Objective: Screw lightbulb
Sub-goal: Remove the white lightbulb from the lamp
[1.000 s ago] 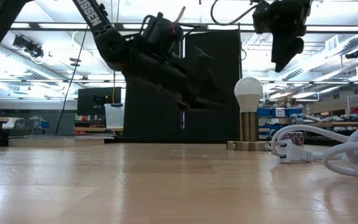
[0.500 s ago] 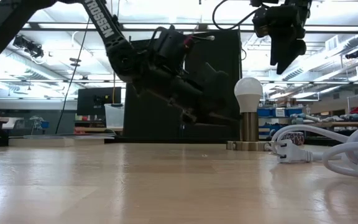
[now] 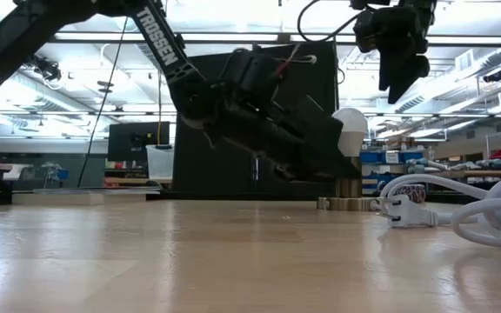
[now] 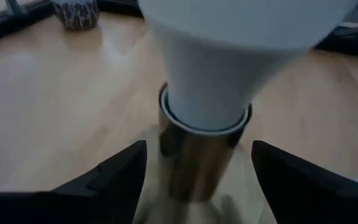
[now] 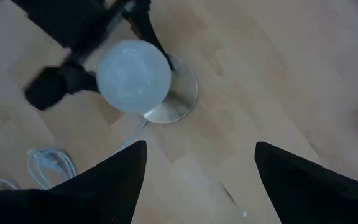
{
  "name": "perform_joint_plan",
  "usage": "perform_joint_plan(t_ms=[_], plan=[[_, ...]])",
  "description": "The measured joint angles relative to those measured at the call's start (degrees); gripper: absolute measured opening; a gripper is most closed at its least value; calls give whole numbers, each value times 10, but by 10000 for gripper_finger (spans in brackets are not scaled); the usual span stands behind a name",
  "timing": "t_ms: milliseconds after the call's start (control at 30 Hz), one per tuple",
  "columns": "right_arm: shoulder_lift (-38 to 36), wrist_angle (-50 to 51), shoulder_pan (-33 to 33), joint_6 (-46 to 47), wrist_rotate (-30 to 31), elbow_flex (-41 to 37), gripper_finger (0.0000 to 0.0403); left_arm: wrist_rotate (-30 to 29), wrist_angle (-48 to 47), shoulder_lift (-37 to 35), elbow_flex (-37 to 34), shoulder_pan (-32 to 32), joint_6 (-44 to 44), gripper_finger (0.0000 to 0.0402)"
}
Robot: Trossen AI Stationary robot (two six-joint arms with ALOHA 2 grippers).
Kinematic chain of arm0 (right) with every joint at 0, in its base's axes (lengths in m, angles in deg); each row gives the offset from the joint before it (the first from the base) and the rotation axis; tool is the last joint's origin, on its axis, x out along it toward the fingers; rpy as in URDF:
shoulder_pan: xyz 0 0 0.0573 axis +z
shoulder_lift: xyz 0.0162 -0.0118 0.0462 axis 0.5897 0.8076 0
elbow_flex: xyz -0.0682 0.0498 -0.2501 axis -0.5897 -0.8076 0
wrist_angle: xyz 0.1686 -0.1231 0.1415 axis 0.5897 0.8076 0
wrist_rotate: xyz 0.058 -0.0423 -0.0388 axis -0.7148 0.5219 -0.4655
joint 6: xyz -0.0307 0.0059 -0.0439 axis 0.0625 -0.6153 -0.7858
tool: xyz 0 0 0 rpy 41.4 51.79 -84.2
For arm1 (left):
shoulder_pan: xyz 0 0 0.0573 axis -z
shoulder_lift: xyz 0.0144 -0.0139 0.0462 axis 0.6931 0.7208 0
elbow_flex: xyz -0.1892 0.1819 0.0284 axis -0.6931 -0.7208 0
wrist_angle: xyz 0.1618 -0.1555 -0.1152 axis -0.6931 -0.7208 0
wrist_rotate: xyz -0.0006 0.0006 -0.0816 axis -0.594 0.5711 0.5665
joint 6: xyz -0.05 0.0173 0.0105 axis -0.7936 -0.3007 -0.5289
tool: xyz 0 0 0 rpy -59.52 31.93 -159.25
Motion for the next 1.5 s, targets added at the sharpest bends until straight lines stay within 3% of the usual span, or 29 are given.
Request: perform_joint_plan(t_ms=[267, 600, 767, 1000, 1200, 1333, 1500], plan=[[0, -23, 1, 38, -7, 0, 309, -33, 12, 16, 6, 0, -32, 249], [2, -105, 34, 201, -20, 0, 309, -9, 18, 16, 5, -1, -25, 186], [36, -101, 32, 182, -29, 1, 312, -8, 21, 16, 5, 4, -46, 187], [67, -65, 0, 54, -47, 1, 348, -28, 21, 16, 5, 3, -59, 187], [65, -64, 4, 37, -47, 1, 355, -42, 0, 15, 6, 3, -44, 187], [65, -69, 30, 73, -45, 1, 355, -50, -8, 14, 6, 3, -44, 187], [66, -105, 60, 84, 4, 1, 355, -52, -10, 14, 6, 3, -44, 187]])
